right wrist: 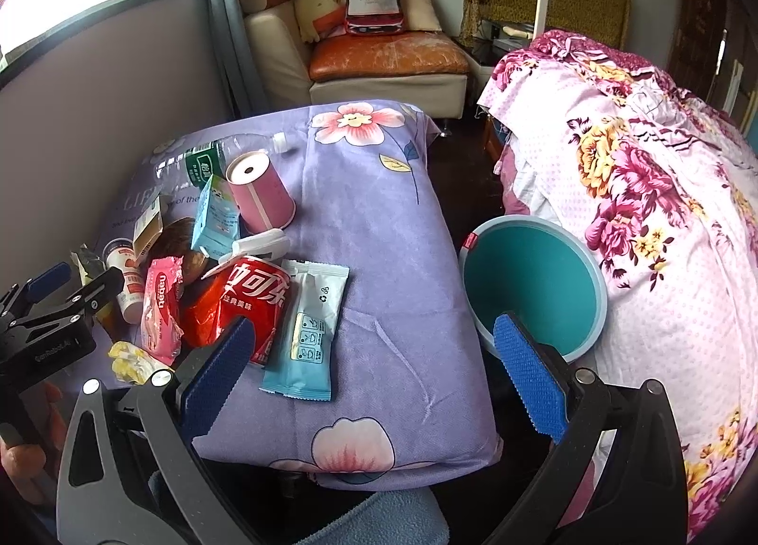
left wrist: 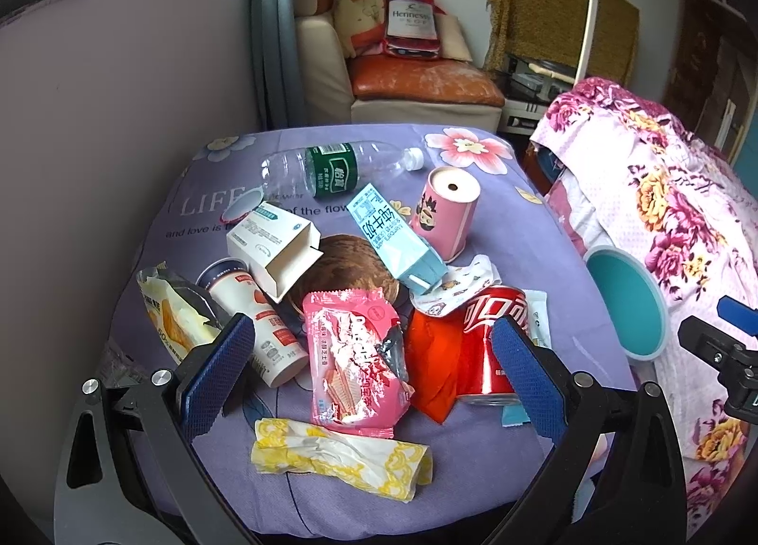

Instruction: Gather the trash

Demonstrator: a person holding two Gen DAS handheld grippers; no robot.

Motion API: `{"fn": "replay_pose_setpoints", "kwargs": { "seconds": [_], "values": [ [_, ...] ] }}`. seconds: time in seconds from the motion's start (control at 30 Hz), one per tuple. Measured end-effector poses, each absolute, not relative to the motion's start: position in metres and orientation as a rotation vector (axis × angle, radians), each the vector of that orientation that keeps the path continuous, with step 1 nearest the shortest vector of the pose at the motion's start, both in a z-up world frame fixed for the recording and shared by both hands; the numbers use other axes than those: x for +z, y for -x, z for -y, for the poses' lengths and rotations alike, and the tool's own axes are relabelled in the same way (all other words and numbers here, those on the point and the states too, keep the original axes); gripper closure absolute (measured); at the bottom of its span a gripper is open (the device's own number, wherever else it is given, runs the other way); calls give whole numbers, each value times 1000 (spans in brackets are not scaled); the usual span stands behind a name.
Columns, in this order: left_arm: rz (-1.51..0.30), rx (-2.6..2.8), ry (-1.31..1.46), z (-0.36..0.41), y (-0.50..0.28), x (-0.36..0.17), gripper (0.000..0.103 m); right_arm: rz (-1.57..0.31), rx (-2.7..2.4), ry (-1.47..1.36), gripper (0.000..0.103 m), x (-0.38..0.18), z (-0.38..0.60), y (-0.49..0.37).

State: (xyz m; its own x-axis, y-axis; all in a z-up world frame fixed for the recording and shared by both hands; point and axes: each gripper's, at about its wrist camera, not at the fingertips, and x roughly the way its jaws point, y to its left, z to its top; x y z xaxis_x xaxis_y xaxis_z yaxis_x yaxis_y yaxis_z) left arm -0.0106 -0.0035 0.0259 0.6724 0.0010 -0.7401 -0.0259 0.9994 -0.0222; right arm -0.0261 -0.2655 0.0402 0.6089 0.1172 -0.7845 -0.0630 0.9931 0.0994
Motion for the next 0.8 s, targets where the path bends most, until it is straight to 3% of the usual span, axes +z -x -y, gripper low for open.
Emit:
{"fn": "replay_pose_setpoints", "kwargs": {
  "seconds": [0.8],
  "values": [
    [-831, 18, 25, 6, 11, 25, 3, -937, 98, -75, 6, 29, 268, 21]
  ]
}}
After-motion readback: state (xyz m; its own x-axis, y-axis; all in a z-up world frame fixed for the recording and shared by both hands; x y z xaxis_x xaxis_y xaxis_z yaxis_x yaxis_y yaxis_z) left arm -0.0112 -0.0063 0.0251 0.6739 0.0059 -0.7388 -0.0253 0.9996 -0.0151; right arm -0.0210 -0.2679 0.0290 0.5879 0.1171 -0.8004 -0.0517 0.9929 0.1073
